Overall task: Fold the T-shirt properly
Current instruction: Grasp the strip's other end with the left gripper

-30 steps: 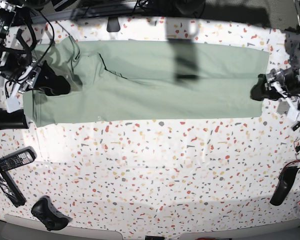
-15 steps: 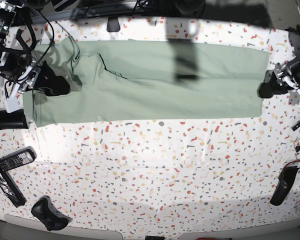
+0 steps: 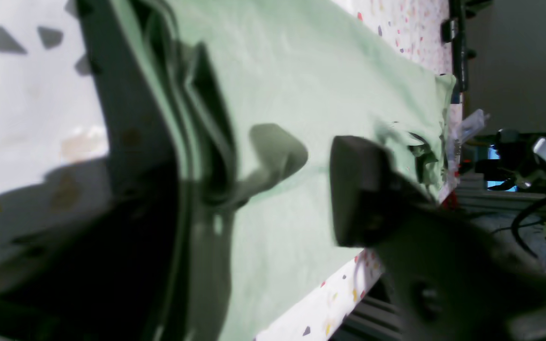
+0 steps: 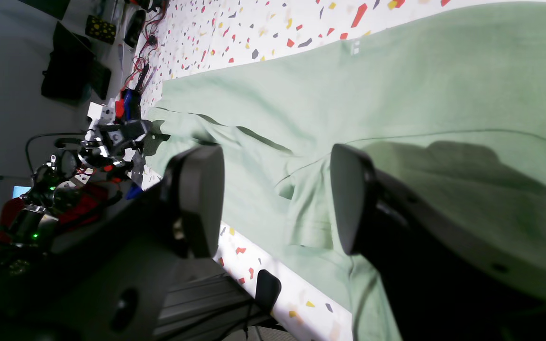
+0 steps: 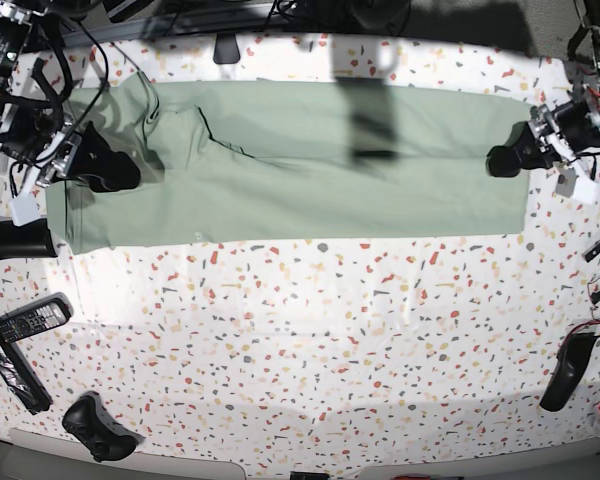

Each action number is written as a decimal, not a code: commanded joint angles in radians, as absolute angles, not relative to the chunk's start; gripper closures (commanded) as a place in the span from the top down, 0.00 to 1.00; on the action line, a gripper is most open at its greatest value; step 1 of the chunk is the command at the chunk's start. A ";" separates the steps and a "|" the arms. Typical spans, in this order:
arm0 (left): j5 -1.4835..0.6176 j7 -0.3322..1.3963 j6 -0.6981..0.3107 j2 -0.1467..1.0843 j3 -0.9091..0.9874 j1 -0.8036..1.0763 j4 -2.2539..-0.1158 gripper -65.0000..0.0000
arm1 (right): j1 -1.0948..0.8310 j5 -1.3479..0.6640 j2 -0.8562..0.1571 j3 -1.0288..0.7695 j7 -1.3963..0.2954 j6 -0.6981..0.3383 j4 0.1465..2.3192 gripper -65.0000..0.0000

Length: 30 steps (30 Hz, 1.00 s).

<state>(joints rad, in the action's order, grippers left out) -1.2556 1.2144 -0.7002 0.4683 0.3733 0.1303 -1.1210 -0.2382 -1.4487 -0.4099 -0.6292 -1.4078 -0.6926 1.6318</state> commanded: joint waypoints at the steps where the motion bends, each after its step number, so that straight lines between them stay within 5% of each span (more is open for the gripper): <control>1: -1.238 1.217 -0.694 0.480 0.373 0.135 -1.126 0.39 | -0.230 -1.484 -0.426 -0.635 -1.396 -0.698 1.647 0.53; 4: -1.239 1.178 -0.693 0.480 0.373 0.132 -1.126 0.21 | -0.230 -1.484 -0.426 -0.635 -1.396 -0.698 1.647 0.53; 7: -1.239 1.164 -0.694 0.480 0.373 0.126 -1.126 0.14 | -0.230 -1.484 -0.426 -0.635 -1.396 -0.698 1.647 0.53; 15: -1.240 1.150 -0.693 0.479 0.373 0.110 -1.126 0.16 | -0.230 -1.484 -0.426 -0.635 -1.396 -0.698 1.647 0.53; 22: -1.240 1.108 -0.693 0.479 0.373 0.108 -1.126 0.43 | -0.230 -1.484 -0.426 -0.635 -1.396 -0.698 1.647 0.53; 26: -1.239 1.105 -0.693 0.479 0.373 0.102 -1.126 0.43 | -0.230 -1.484 -0.426 -0.635 -1.396 -0.698 1.647 0.53; 30: -1.239 1.093 -0.694 0.479 0.373 0.096 -1.126 0.26 | -0.230 -1.484 -0.426 -0.635 -1.396 -0.698 1.647 0.53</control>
